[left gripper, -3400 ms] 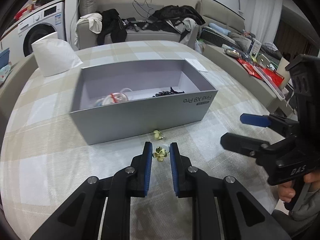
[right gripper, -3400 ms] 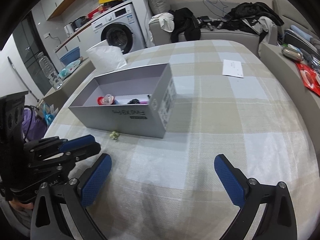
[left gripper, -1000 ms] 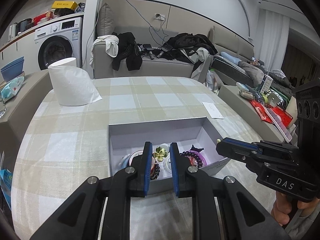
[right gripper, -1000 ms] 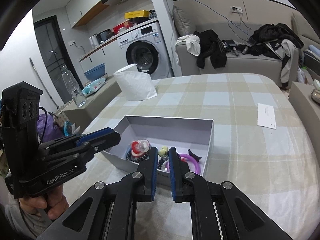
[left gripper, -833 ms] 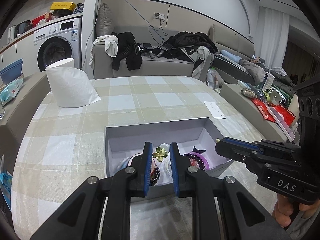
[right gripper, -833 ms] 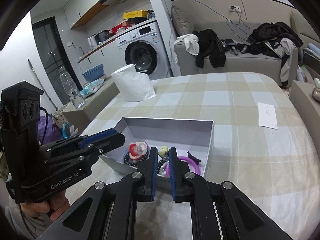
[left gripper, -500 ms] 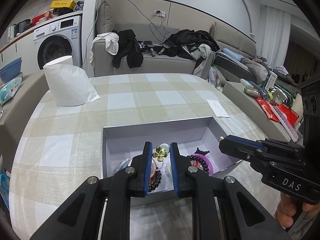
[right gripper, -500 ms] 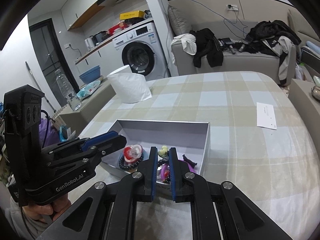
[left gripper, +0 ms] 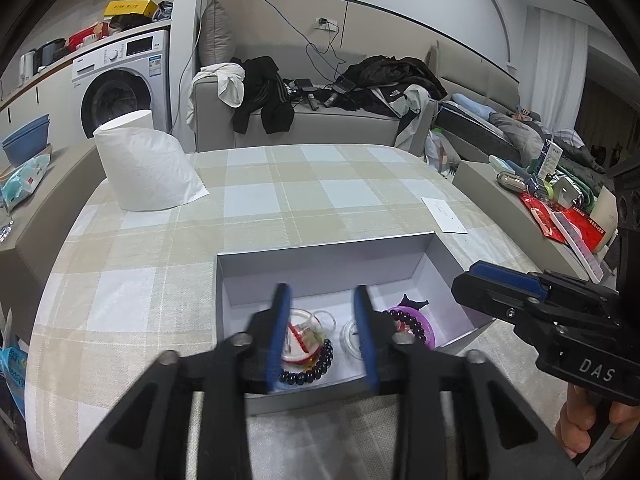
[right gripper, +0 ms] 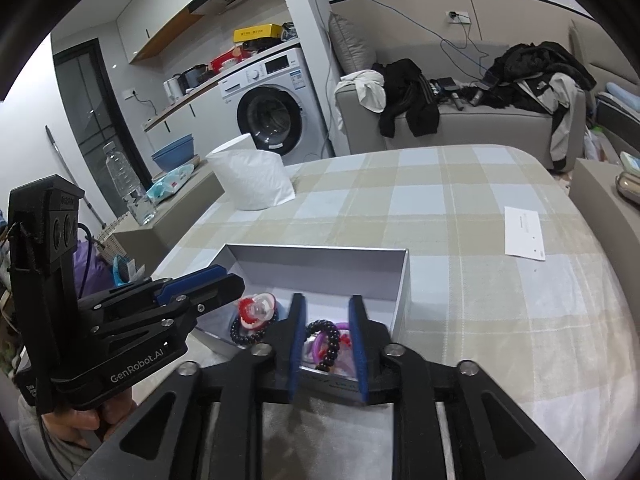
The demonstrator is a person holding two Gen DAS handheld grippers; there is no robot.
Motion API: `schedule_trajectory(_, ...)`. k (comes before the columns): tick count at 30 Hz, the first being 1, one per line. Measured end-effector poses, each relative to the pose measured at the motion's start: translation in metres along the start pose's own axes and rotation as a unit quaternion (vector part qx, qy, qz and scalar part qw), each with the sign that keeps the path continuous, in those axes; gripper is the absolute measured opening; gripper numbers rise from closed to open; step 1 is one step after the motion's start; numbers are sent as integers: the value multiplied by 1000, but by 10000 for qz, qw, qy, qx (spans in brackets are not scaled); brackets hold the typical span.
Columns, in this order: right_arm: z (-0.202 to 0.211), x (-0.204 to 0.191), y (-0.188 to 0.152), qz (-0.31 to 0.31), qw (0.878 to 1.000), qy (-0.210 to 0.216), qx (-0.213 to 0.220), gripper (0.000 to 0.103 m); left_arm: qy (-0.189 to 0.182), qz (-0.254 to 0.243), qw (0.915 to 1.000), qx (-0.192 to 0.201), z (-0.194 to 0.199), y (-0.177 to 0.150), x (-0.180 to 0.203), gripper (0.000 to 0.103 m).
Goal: Organize jewelry
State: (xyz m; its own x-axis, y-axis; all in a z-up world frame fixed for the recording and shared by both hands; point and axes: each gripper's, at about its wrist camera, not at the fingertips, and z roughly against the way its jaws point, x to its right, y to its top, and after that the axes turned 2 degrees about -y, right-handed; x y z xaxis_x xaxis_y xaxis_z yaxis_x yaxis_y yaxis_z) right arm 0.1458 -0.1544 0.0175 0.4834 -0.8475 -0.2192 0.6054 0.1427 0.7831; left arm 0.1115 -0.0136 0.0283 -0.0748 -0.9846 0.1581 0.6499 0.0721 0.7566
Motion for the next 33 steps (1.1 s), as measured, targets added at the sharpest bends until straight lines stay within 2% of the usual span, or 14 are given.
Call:
schedule_trajectory(3, 5, 0, -1, 31, 10000, 11, 68, 42, -57, 64, 9999, 146, 10, -2, -2, 64)
schedule_trajectory(4, 7, 0, -2, 46, 9999, -12, 88, 52, -68, 87, 9997, 211, 14, -3, -3, 74)
schedule_trajectory(5, 7, 1, -3, 59, 9999, -33, 108, 65, -64, 108, 9996, 272, 17, -4, -4, 79)
schedule_trajectory(6, 8, 1, -4, 79, 9999, -50, 133, 72, -40, 130, 9993, 338, 20, -6, -5, 88)
schedule_trajectory(8, 11, 1, -7, 116, 9998, -104, 160, 96, 51, 167, 9987, 472, 26, -11, -7, 96)
schedule_trajectory(10, 14, 1, -11, 183, 9994, -159, 230, 103, 179, 173, 9979, 592, 29, -15, -8, 102)
schedule_trajectory(14, 15, -1, -19, 275, 9982, -356, 405, 103, 260, 196, 9970, 702, 30, -23, -11, 102)
schedule_trajectory(19, 17, -3, -27, 409, 9969, -289, 610, 103, 397, 241, 9955, 823, 29, -31, -17, 102)
schedule_trajectory(25, 22, -7, -29, 553, 9939, -281, 910, 103, 390, 349, 9937, 988, 31, -35, -24, 102)
schedule_trajectory(33, 23, -12, -33, 783, 9906, -310, 1082, 103, 403, 117, 9933, 1081, 31, -38, -17, 102)
